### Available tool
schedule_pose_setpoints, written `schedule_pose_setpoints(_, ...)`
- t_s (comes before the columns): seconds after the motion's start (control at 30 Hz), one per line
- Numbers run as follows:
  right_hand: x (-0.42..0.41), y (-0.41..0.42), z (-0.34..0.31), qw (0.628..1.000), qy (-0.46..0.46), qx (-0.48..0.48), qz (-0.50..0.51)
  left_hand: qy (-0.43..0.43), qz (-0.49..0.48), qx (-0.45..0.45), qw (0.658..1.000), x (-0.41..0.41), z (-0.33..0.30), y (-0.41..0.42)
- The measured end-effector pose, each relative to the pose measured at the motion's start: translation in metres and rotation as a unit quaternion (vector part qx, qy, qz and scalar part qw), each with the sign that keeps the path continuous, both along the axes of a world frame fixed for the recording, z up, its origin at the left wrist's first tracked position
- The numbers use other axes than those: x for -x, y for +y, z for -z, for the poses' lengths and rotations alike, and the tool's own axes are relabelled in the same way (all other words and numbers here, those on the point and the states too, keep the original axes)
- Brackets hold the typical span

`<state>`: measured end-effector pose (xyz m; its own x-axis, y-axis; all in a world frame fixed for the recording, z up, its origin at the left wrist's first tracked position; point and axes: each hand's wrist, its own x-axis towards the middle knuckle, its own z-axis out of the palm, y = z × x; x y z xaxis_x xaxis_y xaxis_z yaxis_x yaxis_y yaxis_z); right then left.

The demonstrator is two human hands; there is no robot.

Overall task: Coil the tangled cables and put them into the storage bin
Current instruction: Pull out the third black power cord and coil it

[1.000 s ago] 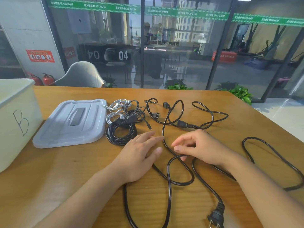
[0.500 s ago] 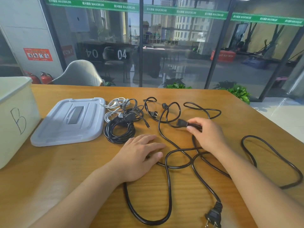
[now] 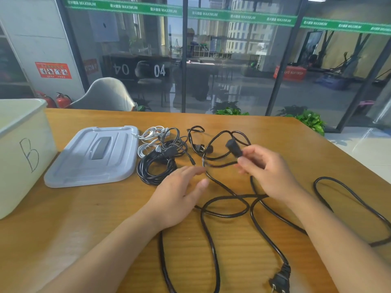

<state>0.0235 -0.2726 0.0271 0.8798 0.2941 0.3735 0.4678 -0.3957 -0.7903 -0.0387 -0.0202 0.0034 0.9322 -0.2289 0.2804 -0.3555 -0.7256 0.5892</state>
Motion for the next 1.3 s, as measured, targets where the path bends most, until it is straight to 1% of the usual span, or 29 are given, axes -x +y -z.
schedule_pose_setpoints(0.07,0.006,0.007,0.002,0.995,0.048,0.042,-0.077,0.022,-0.022,0.072,0.997,-0.001,-0.001,0.000)
schedule_pose_setpoints(0.13,0.011,0.014,0.003,0.984,0.078,0.089,-0.131,0.046,-0.039,0.137,0.989,-0.002,-0.001,0.001)
schedule_pose_setpoints(0.2,0.014,0.018,0.004,0.975,0.091,0.134,-0.154,0.047,-0.057,0.158,0.985,-0.004,0.000,0.003)
schedule_pose_setpoints(0.3,0.017,0.022,0.007,0.976,0.077,0.149,-0.139,0.041,-0.070,0.148,0.986,-0.006,0.001,0.007)
schedule_pose_setpoints(0.37,0.017,0.024,0.008,0.985,0.060,0.130,-0.096,0.035,-0.060,0.130,0.989,-0.007,0.002,0.008)
schedule_pose_setpoints(0.47,0.010,0.019,0.005,0.992,0.013,0.119,-0.035,0.016,-0.061,0.077,0.995,-0.006,0.004,0.008)
schedule_pose_setpoints(0.53,0.008,0.013,0.005,0.993,0.017,0.110,-0.046,0.011,-0.060,0.067,0.996,-0.006,0.004,0.009)
schedule_pose_setpoints(0.57,0.009,0.011,0.005,0.990,0.027,0.122,-0.063,0.011,-0.059,0.065,0.996,-0.006,0.004,0.009)
schedule_pose_setpoints(0.63,0.011,0.011,0.009,0.977,0.046,0.178,-0.104,0.013,-0.056,0.067,0.996,-0.006,0.004,0.009)
schedule_pose_setpoints(0.7,0.012,0.015,0.014,0.965,0.016,0.232,-0.124,0.015,-0.053,0.075,0.996,-0.006,0.003,0.010)
schedule_pose_setpoints(0.73,0.011,0.017,0.014,0.965,-0.003,0.235,-0.117,0.014,-0.054,0.075,0.996,-0.006,0.003,0.010)
schedule_pose_setpoints(0.83,0.010,0.017,0.014,0.980,-0.005,0.184,-0.080,-0.003,-0.057,0.090,0.994,-0.006,0.000,0.010)
schedule_pose_setpoints(0.97,0.007,0.018,0.012,0.989,0.007,0.145,-0.035,-0.029,-0.076,0.111,0.991,-0.006,-0.003,0.011)
schedule_pose_setpoints(1.1,0.000,0.015,0.011,0.998,0.023,0.051,0.027,-0.051,-0.097,0.166,0.980,-0.008,-0.006,0.018)
schedule_pose_setpoints(1.2,-0.004,0.009,0.010,0.996,0.008,0.038,0.078,-0.041,-0.117,0.227,0.966,-0.011,-0.008,0.027)
schedule_pose_setpoints(1.3,-0.007,0.006,0.011,0.993,-0.013,0.041,0.108,-0.036,-0.121,0.263,0.956,-0.013,-0.008,0.029)
